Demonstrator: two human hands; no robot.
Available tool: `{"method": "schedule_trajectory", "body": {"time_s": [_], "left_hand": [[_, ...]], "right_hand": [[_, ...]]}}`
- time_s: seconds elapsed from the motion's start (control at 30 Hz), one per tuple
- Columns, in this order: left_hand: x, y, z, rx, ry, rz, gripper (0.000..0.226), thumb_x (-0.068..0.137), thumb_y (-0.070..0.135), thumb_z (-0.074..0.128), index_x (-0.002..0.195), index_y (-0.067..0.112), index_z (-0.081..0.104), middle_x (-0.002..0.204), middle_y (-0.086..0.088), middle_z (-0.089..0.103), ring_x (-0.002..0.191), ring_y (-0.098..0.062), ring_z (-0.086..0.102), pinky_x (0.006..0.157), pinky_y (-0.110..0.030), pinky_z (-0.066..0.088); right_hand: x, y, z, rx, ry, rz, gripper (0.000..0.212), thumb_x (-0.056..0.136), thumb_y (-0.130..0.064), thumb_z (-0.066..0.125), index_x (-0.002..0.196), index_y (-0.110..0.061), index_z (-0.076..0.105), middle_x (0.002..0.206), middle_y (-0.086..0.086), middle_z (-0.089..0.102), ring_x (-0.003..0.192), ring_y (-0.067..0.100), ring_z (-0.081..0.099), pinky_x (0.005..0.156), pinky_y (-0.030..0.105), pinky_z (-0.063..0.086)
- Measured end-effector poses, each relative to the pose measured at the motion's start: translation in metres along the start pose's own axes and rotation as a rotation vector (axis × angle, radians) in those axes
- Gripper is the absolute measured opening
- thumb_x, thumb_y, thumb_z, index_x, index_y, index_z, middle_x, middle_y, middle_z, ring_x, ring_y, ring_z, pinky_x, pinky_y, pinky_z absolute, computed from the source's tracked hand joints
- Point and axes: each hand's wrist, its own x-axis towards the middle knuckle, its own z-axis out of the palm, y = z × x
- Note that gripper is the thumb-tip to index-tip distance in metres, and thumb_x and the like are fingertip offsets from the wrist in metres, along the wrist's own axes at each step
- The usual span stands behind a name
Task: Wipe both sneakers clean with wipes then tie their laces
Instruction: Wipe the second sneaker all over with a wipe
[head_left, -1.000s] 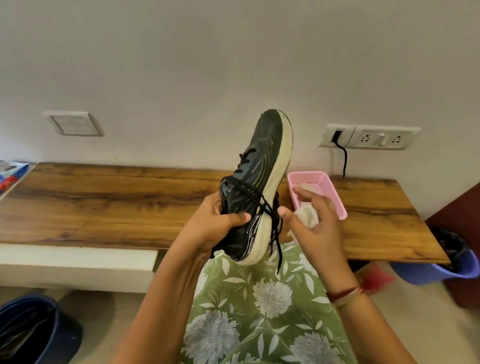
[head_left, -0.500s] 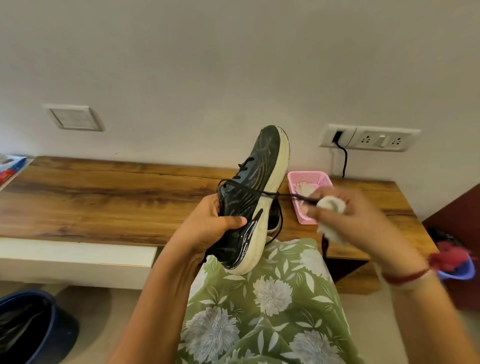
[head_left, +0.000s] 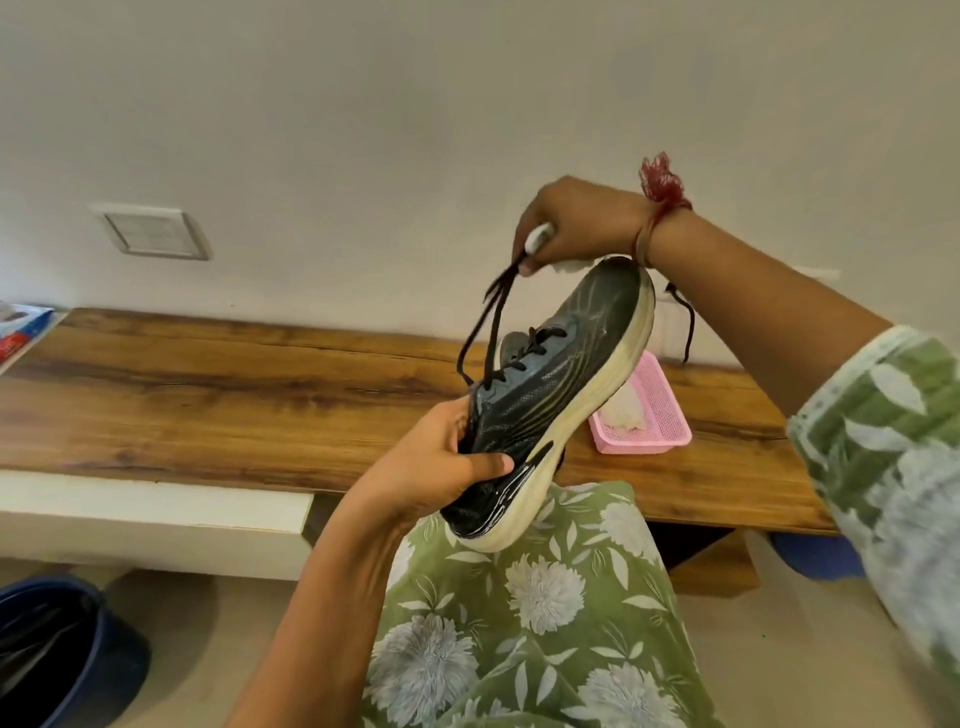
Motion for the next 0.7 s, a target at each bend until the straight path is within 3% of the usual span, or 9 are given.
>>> {"method": "schedule_trajectory", "body": {"time_s": [0.1,0.23,0.37,0.47,0.53,0.6,0.7], "left_hand": [[0.002,-0.004,-0.002,0.002,0.041,0.002,0.039,0.084,-0.011,0.062,0.1,0.024,0.061,0.091,0.005,0.075,0.09,-0.015,0.07,0.084,-0.029,0.056],[0.003,-0.006,0.001,-0.027,0.061,-0.016,0.035,0.084,-0.011,0.062,0.099,0.021,0.061,0.085,0.007,0.075,0.083,-0.01,0.071,0.079,-0.026,0.056],[0.007,-0.008,0.003,-0.115,0.125,-0.024,0.035,0.081,-0.015,0.062,0.097,0.016,0.062,0.081,0.006,0.075,0.077,-0.008,0.07,0.074,-0.022,0.056],[0.011,-0.009,0.002,-0.258,0.181,-0.071,0.034,0.076,-0.017,0.063,0.096,0.011,0.063,0.084,-0.001,0.075,0.078,-0.015,0.071,0.076,-0.028,0.057],[0.011,-0.008,-0.003,-0.395,0.162,-0.126,0.036,0.072,-0.016,0.065,0.1,0.007,0.063,0.092,-0.009,0.074,0.084,-0.022,0.07,0.078,-0.034,0.056],[0.009,-0.006,-0.009,-0.471,0.137,-0.167,0.043,0.066,-0.011,0.068,0.106,0.004,0.062,0.096,-0.011,0.073,0.085,-0.024,0.07,0.075,-0.034,0.056],[0.006,-0.004,-0.015,-0.49,0.127,-0.189,0.051,0.061,-0.007,0.068,0.111,0.001,0.062,0.098,-0.012,0.073,0.085,-0.023,0.07,0.075,-0.033,0.056]], "right_hand": [[-0.004,0.007,0.002,0.039,-0.008,0.03,0.038,0.078,-0.024,0.076,0.115,-0.021,0.068,0.119,0.0,0.063,0.114,0.017,0.054,0.096,0.033,0.042],[-0.031,0.004,-0.015,0.255,0.198,0.077,0.033,0.077,-0.023,0.077,0.109,-0.02,0.071,0.107,-0.006,0.066,0.105,0.009,0.058,0.089,0.022,0.044],[-0.083,-0.027,-0.01,0.953,0.404,0.087,0.029,0.085,-0.023,0.068,0.105,-0.003,0.068,0.09,-0.001,0.069,0.081,0.007,0.064,0.065,0.016,0.05],[-0.113,-0.049,0.022,1.547,0.267,0.216,0.038,0.084,-0.033,0.055,0.104,-0.002,0.063,0.083,0.001,0.066,0.068,0.006,0.061,0.055,0.019,0.05],[-0.128,-0.061,0.047,1.967,0.206,0.344,0.039,0.083,-0.035,0.055,0.104,-0.003,0.06,0.082,0.004,0.066,0.07,0.009,0.064,0.057,0.021,0.054],[-0.139,-0.072,0.065,2.289,0.264,0.454,0.039,0.079,-0.03,0.061,0.108,-0.004,0.058,0.091,0.009,0.068,0.08,0.017,0.068,0.064,0.027,0.058],[-0.154,-0.086,0.083,2.46,0.452,0.594,0.032,0.076,-0.015,0.064,0.106,-0.005,0.059,0.102,0.016,0.07,0.089,0.027,0.07,0.076,0.037,0.059]]}}
